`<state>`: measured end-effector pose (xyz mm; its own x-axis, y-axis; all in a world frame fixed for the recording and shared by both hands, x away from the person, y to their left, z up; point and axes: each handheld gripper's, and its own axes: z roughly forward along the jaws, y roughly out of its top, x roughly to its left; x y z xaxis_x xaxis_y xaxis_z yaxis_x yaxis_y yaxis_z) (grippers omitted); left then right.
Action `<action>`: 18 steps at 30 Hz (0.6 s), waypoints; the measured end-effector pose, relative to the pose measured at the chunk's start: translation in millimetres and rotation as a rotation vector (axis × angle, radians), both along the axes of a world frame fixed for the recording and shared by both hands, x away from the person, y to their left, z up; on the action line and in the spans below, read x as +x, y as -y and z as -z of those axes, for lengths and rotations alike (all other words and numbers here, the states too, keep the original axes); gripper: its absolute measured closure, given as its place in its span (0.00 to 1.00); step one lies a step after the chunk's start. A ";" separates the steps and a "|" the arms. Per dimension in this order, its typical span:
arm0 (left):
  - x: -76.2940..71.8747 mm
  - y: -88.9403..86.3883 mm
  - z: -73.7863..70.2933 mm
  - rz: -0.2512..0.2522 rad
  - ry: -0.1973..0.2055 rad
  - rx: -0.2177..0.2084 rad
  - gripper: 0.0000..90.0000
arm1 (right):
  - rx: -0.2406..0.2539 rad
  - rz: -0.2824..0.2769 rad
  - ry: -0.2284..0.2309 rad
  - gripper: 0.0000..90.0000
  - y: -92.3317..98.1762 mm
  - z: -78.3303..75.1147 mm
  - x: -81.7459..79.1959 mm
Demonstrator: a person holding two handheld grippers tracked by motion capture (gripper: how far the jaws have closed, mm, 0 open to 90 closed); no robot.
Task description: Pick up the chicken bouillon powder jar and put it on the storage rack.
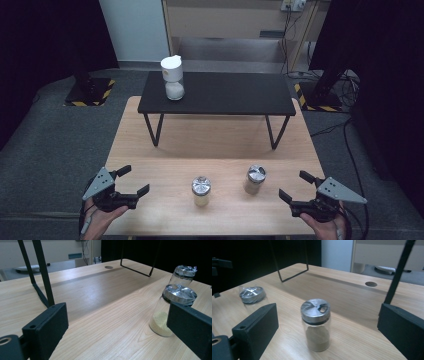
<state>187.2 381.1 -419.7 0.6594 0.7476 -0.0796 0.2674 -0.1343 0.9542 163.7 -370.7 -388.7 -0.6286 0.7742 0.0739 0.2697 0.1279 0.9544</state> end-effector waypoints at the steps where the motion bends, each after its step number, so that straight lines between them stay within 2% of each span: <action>1: -0.1 0.1 -0.1 0.000 0.001 0.001 0.03 | -0.003 -0.006 -0.001 0.04 -1.6 -0.8 -0.2; 18: 0.6 -0.1 0.4 0.004 -0.004 -0.001 0.03 | -0.023 -0.090 0.012 0.04 -30.3 -13.9 13.4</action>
<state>187.8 381.2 -420.1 0.6624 0.7445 -0.0833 0.2708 -0.1342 0.9532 177.2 -340.4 -374.8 -0.6964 0.7160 0.0491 0.2450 0.1728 0.9540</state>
